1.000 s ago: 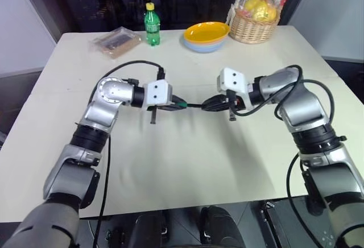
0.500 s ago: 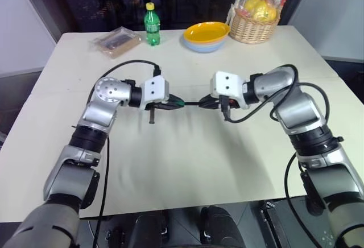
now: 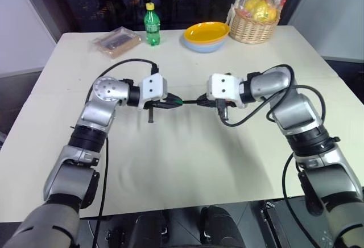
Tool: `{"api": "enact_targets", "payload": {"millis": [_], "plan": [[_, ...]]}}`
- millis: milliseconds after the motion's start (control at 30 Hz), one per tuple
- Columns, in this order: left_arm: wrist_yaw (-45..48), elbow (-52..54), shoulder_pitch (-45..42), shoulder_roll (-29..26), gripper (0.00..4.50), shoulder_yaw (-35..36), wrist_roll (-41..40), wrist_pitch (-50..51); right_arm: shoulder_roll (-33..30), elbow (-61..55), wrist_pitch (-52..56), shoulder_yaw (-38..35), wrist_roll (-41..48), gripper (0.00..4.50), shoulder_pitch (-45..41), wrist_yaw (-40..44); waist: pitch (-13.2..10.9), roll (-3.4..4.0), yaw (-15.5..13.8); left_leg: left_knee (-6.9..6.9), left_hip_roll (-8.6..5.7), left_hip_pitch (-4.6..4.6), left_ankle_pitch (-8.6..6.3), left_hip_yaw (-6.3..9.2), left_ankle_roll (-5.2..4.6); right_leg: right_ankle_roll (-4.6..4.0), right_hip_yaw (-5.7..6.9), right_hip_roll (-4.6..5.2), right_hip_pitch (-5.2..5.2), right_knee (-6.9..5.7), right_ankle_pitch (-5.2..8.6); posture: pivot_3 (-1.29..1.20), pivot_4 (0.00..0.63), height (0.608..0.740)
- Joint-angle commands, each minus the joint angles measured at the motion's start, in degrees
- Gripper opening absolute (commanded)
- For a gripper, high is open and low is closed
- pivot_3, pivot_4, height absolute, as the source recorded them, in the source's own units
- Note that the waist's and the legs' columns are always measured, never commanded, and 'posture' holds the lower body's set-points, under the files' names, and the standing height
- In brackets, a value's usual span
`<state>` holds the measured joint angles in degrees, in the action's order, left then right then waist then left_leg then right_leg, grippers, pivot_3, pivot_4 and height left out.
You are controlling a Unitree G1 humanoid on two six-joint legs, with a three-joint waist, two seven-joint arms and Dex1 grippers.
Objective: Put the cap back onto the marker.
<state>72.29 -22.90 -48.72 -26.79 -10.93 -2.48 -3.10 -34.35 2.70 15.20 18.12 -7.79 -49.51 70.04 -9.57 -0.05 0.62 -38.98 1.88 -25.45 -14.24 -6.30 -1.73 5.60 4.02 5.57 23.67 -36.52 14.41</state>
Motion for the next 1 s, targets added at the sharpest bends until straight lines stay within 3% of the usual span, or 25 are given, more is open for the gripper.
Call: {"api": "enact_targets", "payload": {"millis": [33,300,1000], "plan": [[-1.6,2.2,-1.6,3.0,0.00,-1.8,-0.1,-2.7,3.9,-2.5,-3.7,2.9,1.7,0.08,-1.8,0.4,0.0,0.00,0.0,0.00,0.00,0.00,0.00,0.00,0.00,0.00,0.00,0.00,0.00,0.00,0.00,0.00,0.150,0.740],[-3.1,1.0,-0.8,3.1,0.00,-2.8,2.8,-5.5,4.4,-1.0,-4.4,3.3,-0.8,0.08,-1.6,-0.9,0.0,0.00,0.0,0.00,0.00,0.00,0.00,-0.01,0.00,0.00,0.00,0.00,0.00,0.00,0.00,0.00,0.150,0.740],[-0.9,6.0,1.1,6.0,0.00,1.4,-4.3,-0.4,6.4,-4.0,-2.9,0.3,2.4,0.08,-1.1,1.0,0.0,0.00,0.0,-0.01,0.00,0.00,0.01,0.00,0.01,0.01,0.00,0.00,0.00,-0.05,0.00,0.00,0.150,0.740]]}}
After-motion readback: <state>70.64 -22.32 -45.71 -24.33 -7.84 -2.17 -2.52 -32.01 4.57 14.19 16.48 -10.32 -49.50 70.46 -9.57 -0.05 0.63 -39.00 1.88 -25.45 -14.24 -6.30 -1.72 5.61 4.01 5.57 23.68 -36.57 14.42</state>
